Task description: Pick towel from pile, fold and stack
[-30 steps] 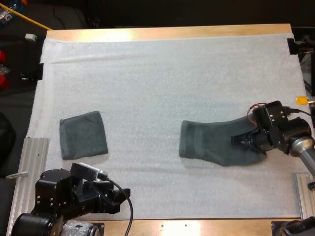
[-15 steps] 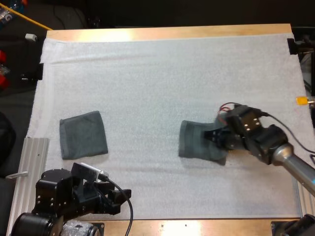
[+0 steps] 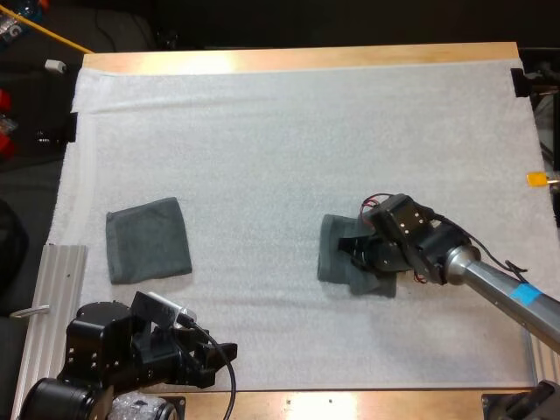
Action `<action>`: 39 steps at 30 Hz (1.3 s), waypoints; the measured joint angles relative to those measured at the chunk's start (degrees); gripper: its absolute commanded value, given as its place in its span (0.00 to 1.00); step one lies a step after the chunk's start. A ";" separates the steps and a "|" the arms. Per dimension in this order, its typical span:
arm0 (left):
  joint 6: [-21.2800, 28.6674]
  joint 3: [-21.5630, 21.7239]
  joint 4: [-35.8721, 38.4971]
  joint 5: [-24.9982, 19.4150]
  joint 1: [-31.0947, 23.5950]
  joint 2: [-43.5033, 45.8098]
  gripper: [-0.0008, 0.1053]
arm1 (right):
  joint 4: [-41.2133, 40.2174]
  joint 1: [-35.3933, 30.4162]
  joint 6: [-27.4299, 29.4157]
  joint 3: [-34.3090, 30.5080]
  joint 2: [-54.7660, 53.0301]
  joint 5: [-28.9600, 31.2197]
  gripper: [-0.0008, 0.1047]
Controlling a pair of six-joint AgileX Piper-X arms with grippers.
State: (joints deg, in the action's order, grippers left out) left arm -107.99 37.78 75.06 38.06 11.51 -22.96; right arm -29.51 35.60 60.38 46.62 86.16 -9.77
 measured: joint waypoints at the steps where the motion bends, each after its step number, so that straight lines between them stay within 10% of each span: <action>1: 0.00 0.00 0.08 0.00 0.00 0.00 0.57 | 0.47 0.00 -0.67 0.00 0.15 -0.09 0.04; 9: 0.00 0.00 0.23 0.00 0.00 0.00 0.57 | 7.70 0.00 -2.57 0.00 0.17 -0.42 0.63; 39: 0.00 0.00 -0.31 0.00 0.00 0.00 0.57 | 15.27 8.57 -8.74 0.09 6.14 -5.00 0.65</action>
State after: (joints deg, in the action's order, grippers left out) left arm -107.99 37.78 74.75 38.06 11.51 -22.96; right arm -14.23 44.17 51.64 46.71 92.30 -14.78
